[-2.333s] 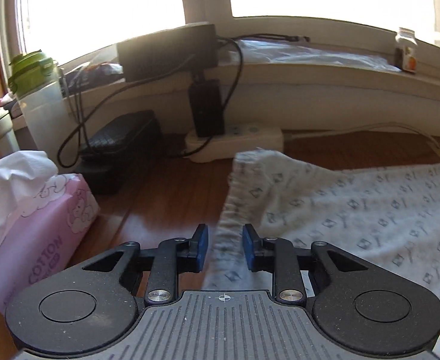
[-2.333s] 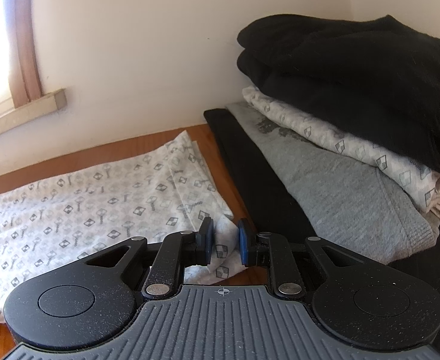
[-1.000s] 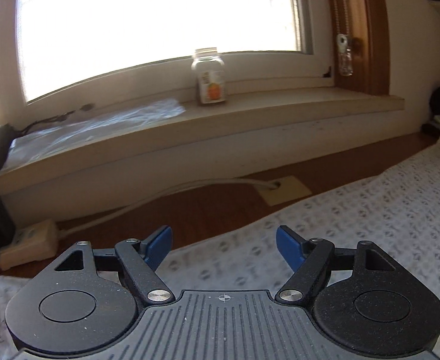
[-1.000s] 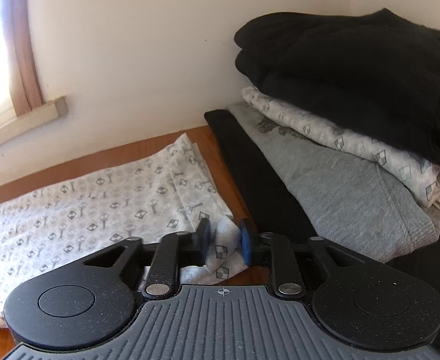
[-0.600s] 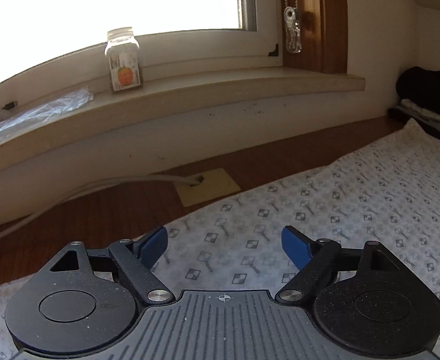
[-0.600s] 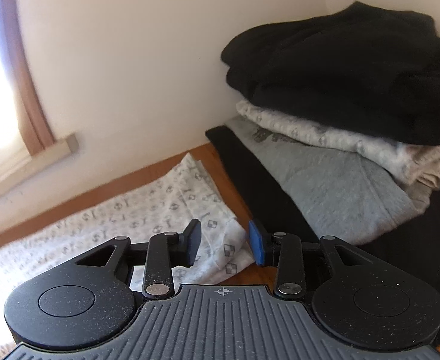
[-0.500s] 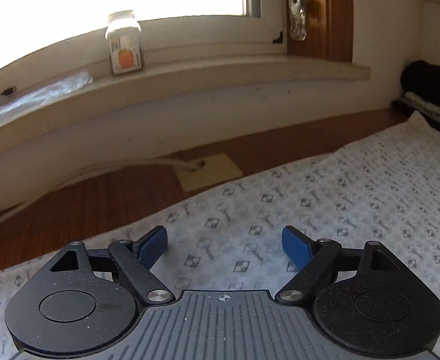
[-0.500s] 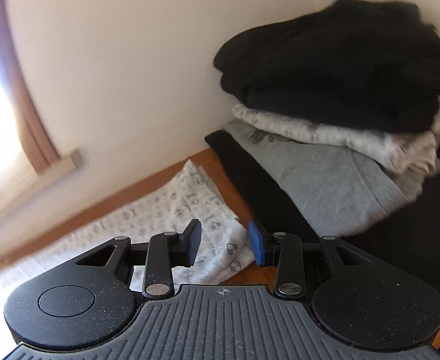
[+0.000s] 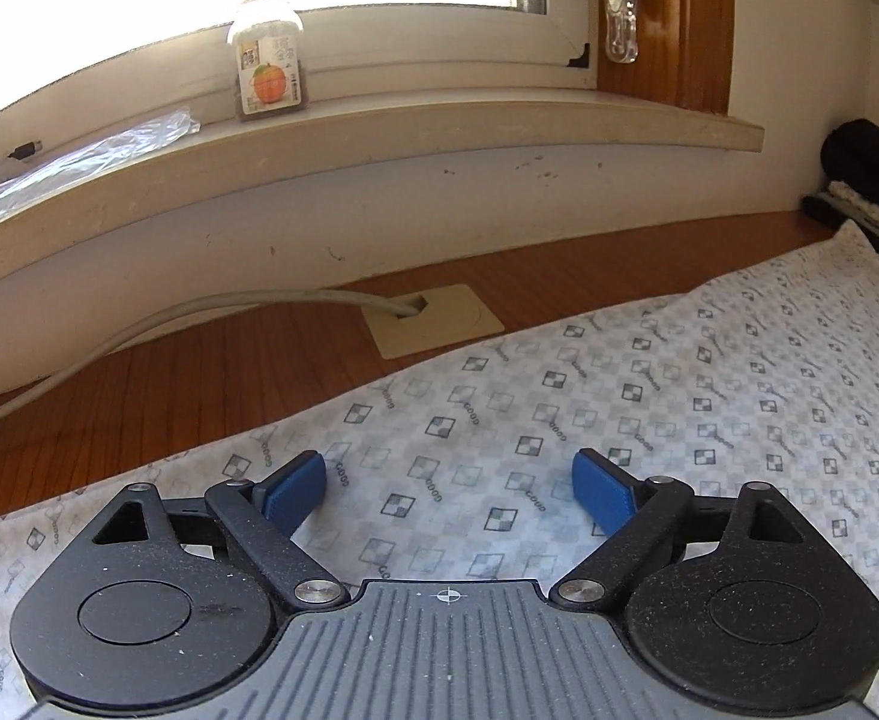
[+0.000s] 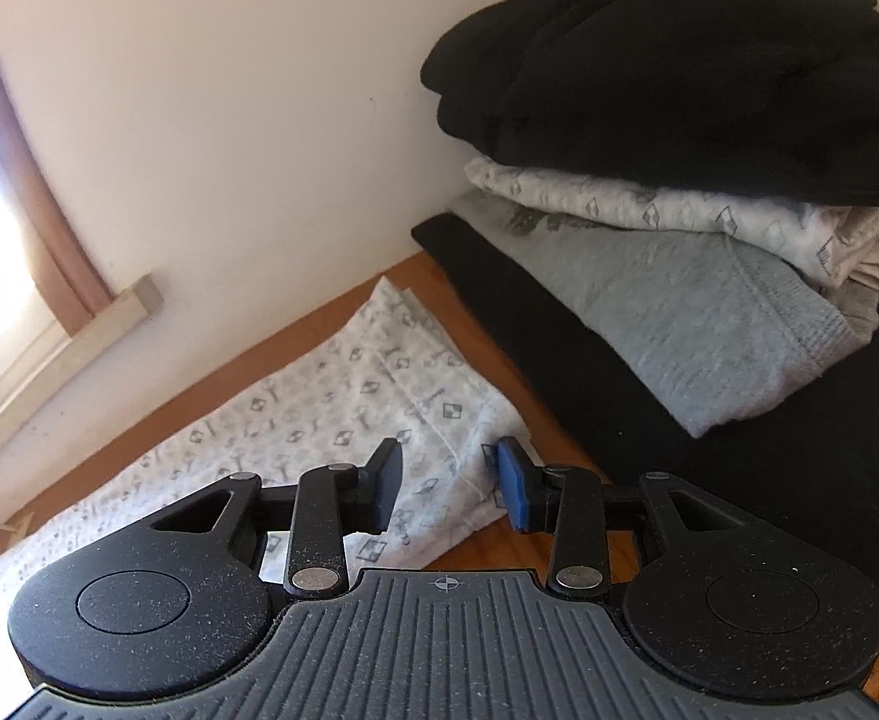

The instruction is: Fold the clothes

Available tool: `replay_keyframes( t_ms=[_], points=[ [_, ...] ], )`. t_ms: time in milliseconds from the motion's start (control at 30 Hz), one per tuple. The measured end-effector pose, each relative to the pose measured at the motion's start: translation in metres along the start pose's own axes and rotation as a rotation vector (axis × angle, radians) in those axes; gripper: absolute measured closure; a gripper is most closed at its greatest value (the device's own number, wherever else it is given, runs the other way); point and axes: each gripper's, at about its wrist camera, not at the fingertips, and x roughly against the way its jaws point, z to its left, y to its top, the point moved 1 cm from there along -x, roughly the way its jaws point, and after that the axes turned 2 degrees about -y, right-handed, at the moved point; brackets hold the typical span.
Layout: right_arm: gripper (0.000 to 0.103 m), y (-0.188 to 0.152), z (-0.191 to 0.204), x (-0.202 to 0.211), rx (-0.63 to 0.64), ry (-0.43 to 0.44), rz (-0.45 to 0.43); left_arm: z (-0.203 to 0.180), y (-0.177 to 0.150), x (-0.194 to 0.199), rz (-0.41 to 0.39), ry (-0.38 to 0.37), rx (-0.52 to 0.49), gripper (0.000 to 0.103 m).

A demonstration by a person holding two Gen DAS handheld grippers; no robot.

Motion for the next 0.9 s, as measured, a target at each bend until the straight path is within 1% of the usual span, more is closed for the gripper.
replay_keyframes(
  t_ms=[100, 200, 400, 500, 533, 567, 633, 767, 833, 900],
  points=[
    [0.067, 0.001, 0.002, -0.004, 0.007, -0.01, 0.004, 0.0, 0.0, 0.0, 0.0, 0.006, -0.003, 0.01],
    [0.07, 0.001, 0.001, -0.004, 0.012, -0.02, 0.003, 0.0, 0.001, 0.0, 0.0, 0.009, -0.003, 0.009],
    [0.074, 0.0, -0.001, -0.001, 0.017, -0.046, -0.013, 0.0, 0.001, -0.001, 0.001, 0.01, -0.001, 0.009],
    [0.073, 0.001, -0.002, -0.004, 0.021, -0.05, -0.011, 0.0, 0.0, -0.001, 0.0, 0.01, -0.001, 0.008],
    [0.075, 0.001, -0.001, -0.005, 0.026, -0.054, -0.012, 0.0, 0.0, -0.001, 0.0, 0.011, -0.001, 0.008],
    [0.081, 0.002, 0.0, -0.006, 0.033, -0.059, -0.013, 0.0, 0.0, -0.001, 0.0, 0.011, -0.001, 0.008],
    [0.089, 0.003, 0.002, -0.007, 0.042, -0.064, -0.015, 0.0, 0.0, -0.002, 0.0, 0.012, -0.002, 0.008],
    [0.095, 0.008, 0.01, -0.006, 0.057, -0.041, -0.044, 0.0, 0.0, -0.002, -0.001, 0.012, -0.002, 0.008],
    [0.096, 0.011, 0.019, -0.003, 0.084, -0.035, -0.07, 0.001, 0.0, -0.002, -0.001, 0.013, -0.002, 0.008],
    [0.097, 0.014, 0.029, 0.001, 0.105, -0.01, -0.094, 0.001, 0.001, -0.002, -0.001, 0.014, -0.003, 0.008]
  ],
)
